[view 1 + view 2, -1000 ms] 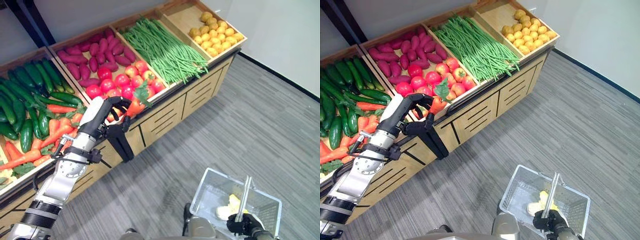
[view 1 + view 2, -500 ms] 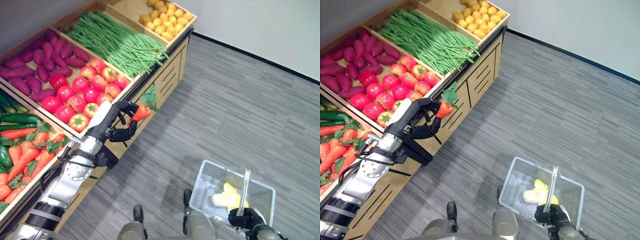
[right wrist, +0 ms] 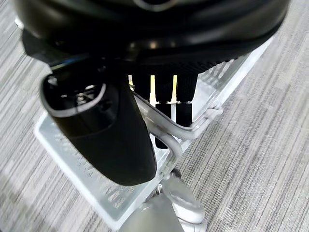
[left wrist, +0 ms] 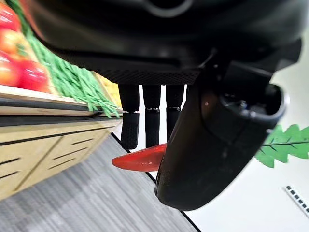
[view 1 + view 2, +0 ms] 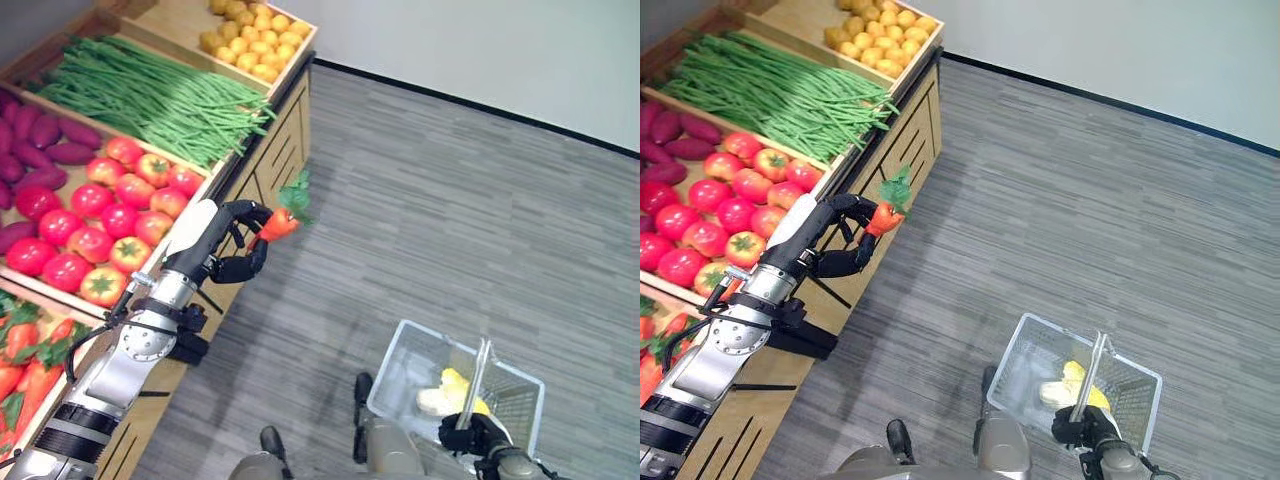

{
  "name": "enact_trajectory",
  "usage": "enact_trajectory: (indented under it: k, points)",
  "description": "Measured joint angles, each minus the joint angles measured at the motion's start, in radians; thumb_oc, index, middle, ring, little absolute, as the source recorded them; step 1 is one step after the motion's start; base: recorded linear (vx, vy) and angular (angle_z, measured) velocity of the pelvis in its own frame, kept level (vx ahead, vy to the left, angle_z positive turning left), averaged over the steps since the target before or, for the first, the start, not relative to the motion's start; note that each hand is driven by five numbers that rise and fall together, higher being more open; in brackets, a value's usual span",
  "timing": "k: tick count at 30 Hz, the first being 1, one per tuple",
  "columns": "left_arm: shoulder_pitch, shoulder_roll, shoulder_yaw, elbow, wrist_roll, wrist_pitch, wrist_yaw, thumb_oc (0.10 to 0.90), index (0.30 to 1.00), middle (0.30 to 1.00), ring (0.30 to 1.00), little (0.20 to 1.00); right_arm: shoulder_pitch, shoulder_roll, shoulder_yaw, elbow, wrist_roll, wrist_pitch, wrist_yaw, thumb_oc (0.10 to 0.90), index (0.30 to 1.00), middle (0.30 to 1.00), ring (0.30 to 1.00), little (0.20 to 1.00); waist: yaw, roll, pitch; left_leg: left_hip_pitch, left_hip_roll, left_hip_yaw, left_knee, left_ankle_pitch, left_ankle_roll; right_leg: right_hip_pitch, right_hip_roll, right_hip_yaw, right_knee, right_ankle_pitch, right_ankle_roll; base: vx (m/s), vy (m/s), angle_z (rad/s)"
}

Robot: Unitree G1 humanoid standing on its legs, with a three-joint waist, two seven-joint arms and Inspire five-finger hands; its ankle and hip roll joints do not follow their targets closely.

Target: Get the vegetables into the basket

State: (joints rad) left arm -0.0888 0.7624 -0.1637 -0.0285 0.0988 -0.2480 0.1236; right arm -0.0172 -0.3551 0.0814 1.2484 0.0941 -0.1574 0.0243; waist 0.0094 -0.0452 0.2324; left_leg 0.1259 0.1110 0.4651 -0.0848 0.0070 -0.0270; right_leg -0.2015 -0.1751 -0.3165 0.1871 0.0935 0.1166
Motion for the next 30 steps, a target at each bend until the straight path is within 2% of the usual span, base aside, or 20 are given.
enact_trajectory:
  k: [1,2,3,5,6,8,10,16,18,19,20,21,22,23,24,25,26,27,28,30]
  points:
    - [0.001,0.008,0.005,0.0,0.0,0.003,0.0,0.4,0.3,0.3,0.3,0.3,0.0,-0.001,0.004,0.0,-0.001,0.001,-0.001,0.4,0.3,0.3,0.3,0.3,0.022,-0.004,-0.005,0.012,0.006,0.026,0.007,0.001,-0.01,0.012,-0.025,-0.018,0.071,-0.062,0.005,0.0,0.001,-0.52]
    - [0.002,0.01,0.01,0.001,0.0,0.006,0.0,0.4,0.3,0.3,0.3,0.3,0.001,-0.002,0.008,-0.003,-0.005,0.003,-0.002,0.4,0.3,0.3,0.3,0.3,0.027,-0.006,-0.005,0.018,0.004,0.031,0.007,0.0,-0.011,0.023,-0.018,-0.005,0.055,-0.078,0.003,0.09,-0.016,-0.52]
    - [0.007,0.004,0.012,0.004,-0.001,0.012,0.0,0.4,0.3,0.3,0.3,0.3,-0.003,-0.016,0.017,-0.014,-0.019,0.002,-0.002,0.4,0.3,0.3,0.3,0.3,0.029,0.004,-0.006,0.027,0.016,0.045,0.018,0.004,-0.017,0.047,0.009,0.003,0.02,-0.083,-0.03,0.08,-0.016,-0.46]
    - [0.019,0.004,0.012,0.005,-0.001,0.012,-0.002,0.4,0.3,0.3,0.3,0.3,-0.006,-0.026,0.035,-0.034,-0.022,0.005,-0.002,0.4,0.3,0.3,0.3,0.3,0.033,0.019,-0.014,0.044,0.042,0.069,0.047,0.004,-0.034,0.075,0.038,0.042,-0.024,-0.067,-0.053,0.07,-0.167,-0.64]
    - [0.015,-0.002,0.011,0.005,-0.001,0.011,-0.004,0.4,0.3,0.3,0.3,0.3,-0.005,-0.028,0.043,-0.042,-0.022,0.005,-0.003,0.4,0.3,0.3,0.3,0.3,0.02,0.017,-0.016,0.036,0.049,0.078,0.078,0.0,-0.04,0.077,0.045,0.042,-0.031,-0.068,-0.055,0.04,-0.24,-0.53]
    - [0.012,-0.031,0.011,0.003,-0.001,0.008,-0.012,0.4,0.3,0.3,0.3,0.3,0.0,-0.035,0.043,-0.043,-0.023,0.003,-0.002,0.4,0.3,0.3,0.3,0.3,-0.001,0.03,-0.027,0.05,0.063,0.108,0.092,0.0,-0.044,0.086,0.067,0.062,-0.05,-0.064,-0.062,0.01,-0.125,-0.37]
    - [0.007,-0.04,0.01,0.003,-0.002,0.008,-0.019,0.4,0.3,0.3,0.3,0.3,0.016,-0.032,0.041,-0.037,-0.02,0.004,-0.002,0.4,0.3,0.3,0.3,0.3,-0.014,0.026,-0.03,0.042,0.077,0.118,0.142,-0.006,-0.054,0.094,0.074,0.074,-0.067,-0.055,-0.074,0.01,-0.212,-0.3]
    - [0.0,-0.056,0.008,0.007,-0.002,0.008,-0.02,0.4,0.3,0.3,0.3,0.3,0.038,-0.034,0.022,-0.027,-0.016,0.001,-0.003,0.4,0.3,0.3,0.3,0.3,-0.052,0.033,-0.043,0.053,0.097,0.117,0.157,0.015,-0.087,0.114,0.094,0.08,-0.09,-0.049,-0.083,-0.03,-0.209,-0.12]
    - [-0.002,-0.067,0.007,0.029,-0.002,0.008,-0.02,0.4,0.3,0.3,0.3,0.3,0.035,-0.036,0.021,-0.011,-0.016,0.003,-0.003,0.4,0.3,0.3,0.3,0.3,-0.043,0.032,-0.043,0.045,0.104,0.08,0.209,0.023,-0.099,0.119,0.099,0.101,-0.098,-0.048,-0.089,0.02,-0.075,-0.29]
    - [-0.001,-0.068,0.002,0.039,-0.002,0.009,-0.02,0.4,0.3,0.3,0.3,0.3,0.031,-0.038,0.023,0.004,-0.017,0.003,-0.003,0.4,0.3,0.3,0.3,0.3,-0.023,0.027,-0.042,0.028,0.104,0.014,0.255,0.022,-0.101,0.124,0.095,0.134,-0.107,-0.039,-0.102,0.03,-0.015,-0.6]
    - [0.001,-0.07,-0.008,0.039,-0.002,0.008,-0.021,0.4,0.3,0.3,0.3,0.3,0.029,-0.05,0.023,0.015,-0.019,0.003,-0.003,0.4,0.3,0.3,0.3,0.3,0.001,0.018,-0.04,0.007,0.088,-0.103,0.264,-0.014,-0.134,0.129,0.089,0.17,-0.138,-0.029,-0.111,0.04,-0.012,-0.63]
    - [0.0,-0.069,-0.013,0.035,-0.002,0.004,-0.021,0.4,0.3,0.3,0.3,0.3,0.028,-0.062,0.022,0.025,-0.019,0.01,-0.007,0.4,0.3,0.3,0.3,0.3,0.009,0.023,-0.043,-0.004,0.059,-0.217,0.202,-0.037,-0.135,0.132,0.087,0.193,-0.169,-0.018,-0.125,0.06,0.002,-0.54]
    - [0.0,-0.069,-0.014,0.032,-0.002,0.001,-0.021,0.4,0.3,0.3,0.3,0.3,0.028,-0.069,0.018,0.028,-0.019,0.014,-0.01,0.4,0.3,0.3,0.3,0.3,0.017,0.024,-0.044,-0.008,0.035,-0.291,0.136,-0.039,-0.134,0.132,0.088,0.212,-0.191,-0.004,-0.128,0.04,0.037,-0.45]
    - [-0.001,-0.069,-0.014,0.03,-0.002,0.0,-0.021,0.4,0.3,0.3,0.3,0.3,0.027,-0.077,0.011,0.035,-0.019,0.016,-0.011,0.4,0.3,0.3,0.3,0.3,0.027,0.026,-0.044,-0.025,0.024,-0.327,0.055,-0.03,-0.129,0.132,0.088,0.229,-0.223,0.014,-0.124,0.07,0.099,-0.46]
    - [-0.004,-0.07,-0.016,0.03,-0.002,0.0,-0.019,0.4,0.3,0.3,0.3,0.3,0.027,-0.079,0.01,0.045,-0.019,0.017,-0.012,0.4,0.3,0.3,0.3,0.3,0.027,0.026,-0.044,-0.075,0.027,-0.349,0.022,-0.014,-0.116,0.136,0.089,0.241,-0.252,0.019,-0.114,0.05,0.086,-0.4]
    - [-0.004,-0.069,-0.018,0.03,-0.002,0.0,-0.019,0.4,0.3,0.3,0.3,0.3,0.03,-0.079,0.01,0.046,-0.018,0.018,-0.011,0.4,0.3,0.3,0.3,0.3,0.024,0.026,-0.044,-0.087,0.025,-0.339,0.014,0.003,-0.115,0.137,0.089,0.241,-0.263,0.028,-0.105,0.05,0.115,-0.35]
    - [-0.003,-0.07,-0.022,0.03,-0.002,0.001,-0.019,0.4,0.3,0.3,0.3,0.3,0.033,-0.081,0.01,0.045,-0.018,0.018,-0.011,0.4,0.3,0.3,0.3,0.3,0.026,0.041,-0.043,-0.1,0.035,-0.324,-0.001,0.026,-0.099,0.147,0.095,0.243,-0.27,0.039,-0.093,0.09,0.163,-0.45]
    - [-0.001,-0.073,-0.032,0.03,-0.002,0.001,-0.019,0.4,0.3,0.3,0.3,0.3,0.04,-0.088,0.011,0.044,-0.017,0.018,-0.01,0.4,0.3,0.3,0.3,0.3,0.023,0.059,-0.045,-0.108,0.045,-0.317,0.001,0.019,-0.09,0.148,0.111,0.246,-0.276,0.041,-0.088,0.11,0.224,-0.72]
    - [0.0,-0.069,-0.035,0.03,-0.002,0.0,-0.019,0.4,0.3,0.3,0.3,0.3,0.04,-0.082,0.01,0.047,-0.016,0.018,-0.012,0.4,0.3,0.3,0.3,0.3,0.024,0.066,-0.042,-0.099,0.043,-0.311,0.007,0.052,-0.092,0.146,0.107,0.265,-0.276,0.039,-0.082,0.1,0.177,-0.78]
    - [0.001,-0.058,-0.034,0.024,-0.002,0.0,-0.02,0.4,0.3,0.3,0.3,0.3,0.045,-0.074,0.007,0.036,-0.005,0.01,-0.008,0.4,0.3,0.3,0.3,0.3,0.019,0.053,-0.038,-0.099,0.02,-0.262,-0.009,0.051,-0.072,0.128,0.071,0.256,-0.272,0.031,-0.042,0.05,0.133,-0.58]
